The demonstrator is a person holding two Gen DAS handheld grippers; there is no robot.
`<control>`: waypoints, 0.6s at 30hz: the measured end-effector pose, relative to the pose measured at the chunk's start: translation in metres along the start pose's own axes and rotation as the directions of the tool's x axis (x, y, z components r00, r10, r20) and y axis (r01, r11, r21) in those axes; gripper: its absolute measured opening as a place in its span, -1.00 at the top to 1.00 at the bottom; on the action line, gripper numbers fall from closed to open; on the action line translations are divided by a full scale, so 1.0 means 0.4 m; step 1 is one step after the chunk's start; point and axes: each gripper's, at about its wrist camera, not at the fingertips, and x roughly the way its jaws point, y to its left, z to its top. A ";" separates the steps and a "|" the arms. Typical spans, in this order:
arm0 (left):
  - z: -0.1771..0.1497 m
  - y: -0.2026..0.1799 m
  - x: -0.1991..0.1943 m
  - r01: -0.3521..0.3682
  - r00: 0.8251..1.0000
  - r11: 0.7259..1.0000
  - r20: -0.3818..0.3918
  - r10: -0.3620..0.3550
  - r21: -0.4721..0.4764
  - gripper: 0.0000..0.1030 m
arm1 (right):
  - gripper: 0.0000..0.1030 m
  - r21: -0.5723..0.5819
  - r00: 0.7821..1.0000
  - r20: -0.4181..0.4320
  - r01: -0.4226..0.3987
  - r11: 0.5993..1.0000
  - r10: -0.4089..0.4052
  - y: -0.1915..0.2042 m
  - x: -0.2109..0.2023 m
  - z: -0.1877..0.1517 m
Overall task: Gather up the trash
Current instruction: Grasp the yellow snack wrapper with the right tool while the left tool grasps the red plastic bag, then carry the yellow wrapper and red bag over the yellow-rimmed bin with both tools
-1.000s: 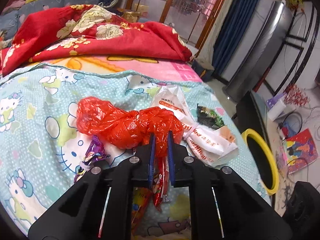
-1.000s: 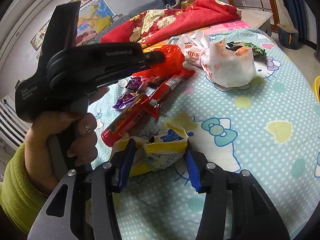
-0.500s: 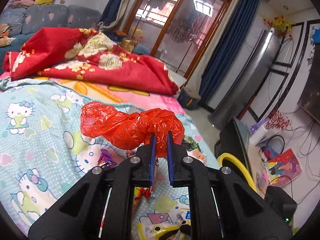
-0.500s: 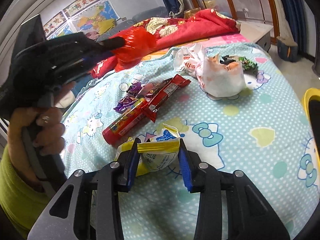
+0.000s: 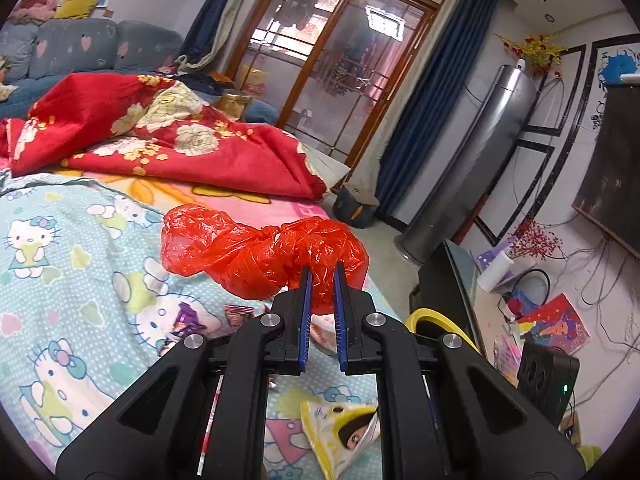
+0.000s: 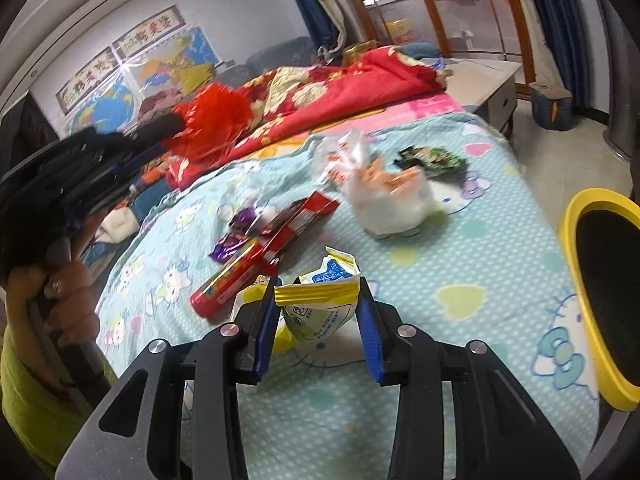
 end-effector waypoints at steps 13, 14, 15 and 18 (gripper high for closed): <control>-0.026 -0.101 -0.006 0.076 0.997 0.995 -0.015 -0.075 0.070 0.89 | 0.32 0.062 0.993 0.096 0.066 0.996 -0.072 -0.086 -0.090 0.044; -0.027 -0.108 -0.006 0.081 0.997 0.994 -0.016 -0.080 0.073 0.89 | 0.32 0.071 0.991 0.105 0.072 0.995 -0.079 -0.096 -0.099 0.048; -0.028 -0.113 -0.006 0.085 0.996 0.994 -0.018 -0.083 0.076 0.89 | 0.32 0.080 0.990 0.112 0.076 0.994 -0.085 -0.105 -0.106 0.051; -0.032 -0.132 -0.005 0.098 0.995 0.991 -0.024 -0.096 0.092 0.89 | 0.32 0.098 0.985 0.134 0.095 0.991 -0.108 -0.125 -0.126 0.057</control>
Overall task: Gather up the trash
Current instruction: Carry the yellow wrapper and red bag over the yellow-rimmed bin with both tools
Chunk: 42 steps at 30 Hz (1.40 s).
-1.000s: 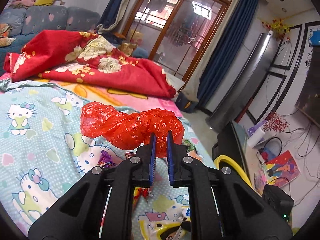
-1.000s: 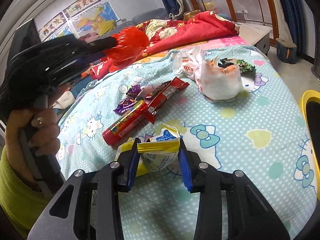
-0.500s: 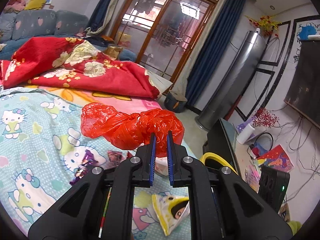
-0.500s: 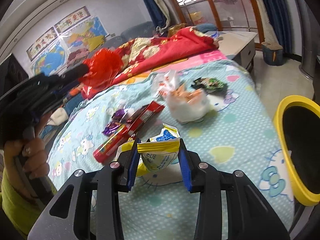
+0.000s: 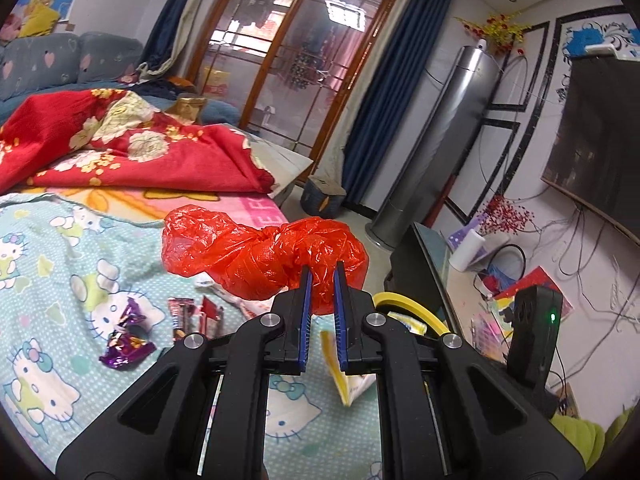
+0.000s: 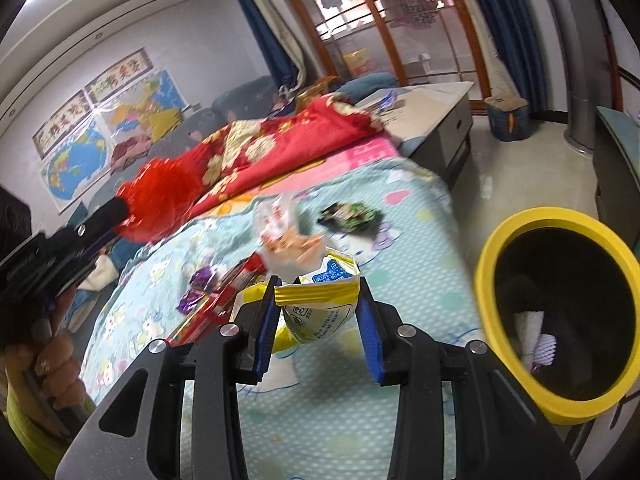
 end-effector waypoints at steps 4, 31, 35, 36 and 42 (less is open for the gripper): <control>-0.004 -0.025 0.003 0.015 1.000 1.000 -0.005 -0.015 0.016 0.89 | 0.32 0.015 0.999 0.030 0.032 0.999 -0.032 -0.029 -0.024 0.012; -0.076 -0.184 0.072 0.121 0.987 0.983 -0.118 -0.105 0.136 0.89 | 0.32 0.175 0.959 0.161 0.206 0.963 -0.235 -0.237 -0.160 0.051; -0.084 -0.203 0.090 0.143 0.983 0.978 -0.140 -0.121 0.152 0.89 | 0.32 0.201 0.950 0.170 0.227 0.953 -0.262 -0.263 -0.175 0.047; -0.088 -0.211 0.095 0.146 0.982 0.977 -0.145 -0.124 0.157 0.89 | 0.32 0.208 0.947 0.172 0.235 0.949 -0.272 -0.270 -0.179 0.047; -0.112 -0.247 0.128 0.174 0.973 0.968 -0.180 -0.142 0.180 0.89 | 0.32 0.245 0.929 0.188 0.269 0.931 -0.318 -0.316 -0.204 0.043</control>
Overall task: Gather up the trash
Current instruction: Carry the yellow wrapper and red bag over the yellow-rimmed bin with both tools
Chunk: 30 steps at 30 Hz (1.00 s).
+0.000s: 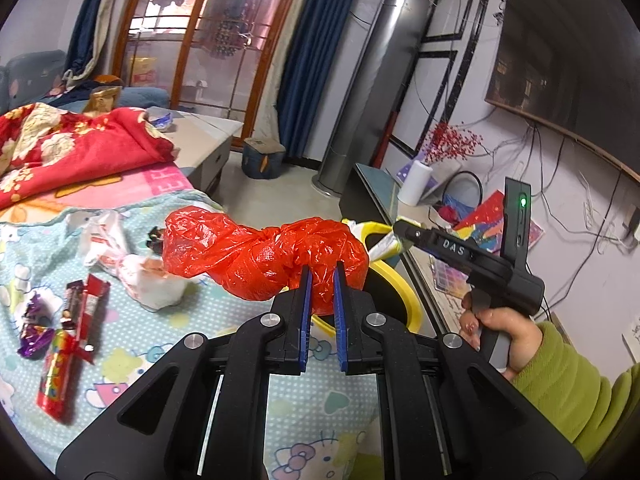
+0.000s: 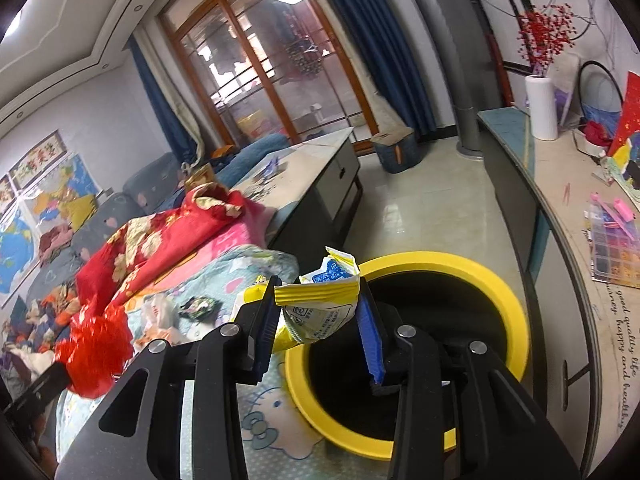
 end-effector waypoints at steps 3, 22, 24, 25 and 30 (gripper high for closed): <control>-0.009 -0.015 0.021 0.013 1.000 1.000 -0.016 -0.012 0.017 0.89 | 0.32 0.015 1.000 0.013 0.021 1.000 -0.021 -0.026 -0.007 0.002; -0.048 -0.089 0.140 0.080 0.992 0.991 -0.104 -0.068 0.111 0.89 | 0.32 0.061 0.985 0.080 0.147 0.987 -0.151 -0.138 -0.033 0.017; -0.050 -0.088 0.157 0.083 0.991 0.991 -0.117 -0.070 0.109 0.89 | 0.32 0.066 0.984 0.083 0.152 0.986 -0.157 -0.143 -0.035 0.016; -0.053 -0.088 0.165 0.084 0.990 0.991 -0.125 -0.070 0.109 0.89 | 0.32 0.068 0.983 0.085 0.156 0.985 -0.161 -0.149 -0.035 0.017; -0.060 -0.101 0.205 0.090 0.985 0.988 -0.160 -0.070 0.123 0.89 | 0.32 0.090 0.979 0.085 0.179 0.980 -0.186 -0.182 -0.033 0.014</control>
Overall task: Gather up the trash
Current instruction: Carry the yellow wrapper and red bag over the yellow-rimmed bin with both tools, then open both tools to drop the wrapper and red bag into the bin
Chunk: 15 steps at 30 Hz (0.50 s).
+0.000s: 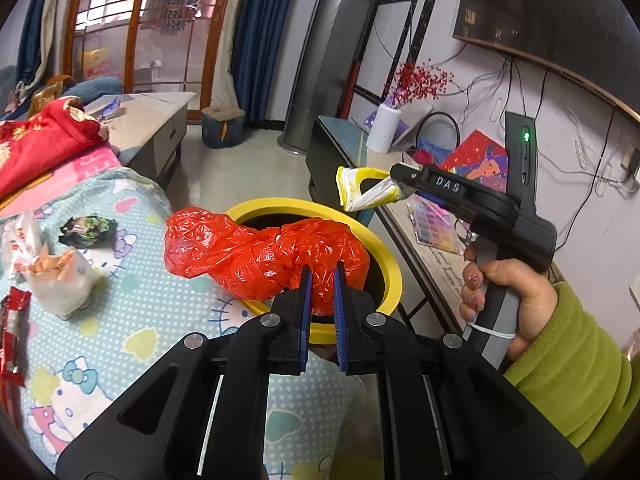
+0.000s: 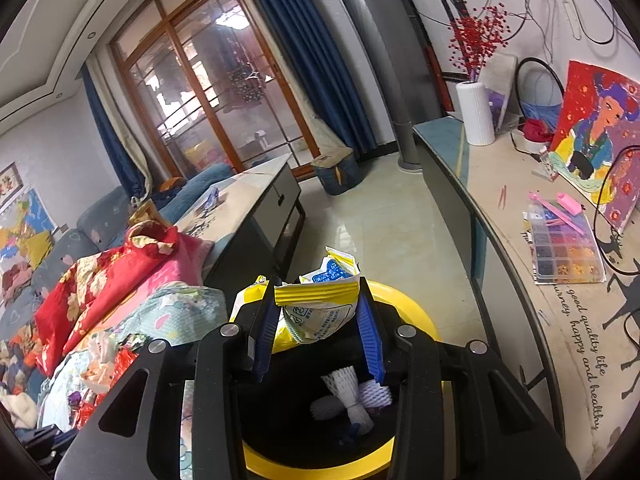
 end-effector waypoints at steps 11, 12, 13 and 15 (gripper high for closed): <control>-0.004 -0.025 0.080 0.021 0.999 0.999 -0.050 -0.020 0.024 0.88 | 0.32 0.010 0.998 -0.001 0.065 0.998 -0.065 -0.056 0.021 -0.013; -0.002 -0.027 0.090 0.019 0.999 0.999 -0.050 -0.017 0.035 0.88 | 0.32 0.019 0.998 -0.004 0.065 0.998 -0.065 -0.062 0.023 -0.014; 0.003 -0.029 0.100 0.011 0.999 0.999 -0.045 -0.009 0.045 0.87 | 0.32 0.026 0.998 -0.007 0.065 0.998 -0.065 -0.067 0.026 -0.013; 0.010 -0.024 0.117 0.007 0.999 0.999 -0.037 -0.005 0.047 0.39 | 0.25 0.029 0.998 -0.013 0.066 0.997 -0.066 -0.069 0.031 -0.014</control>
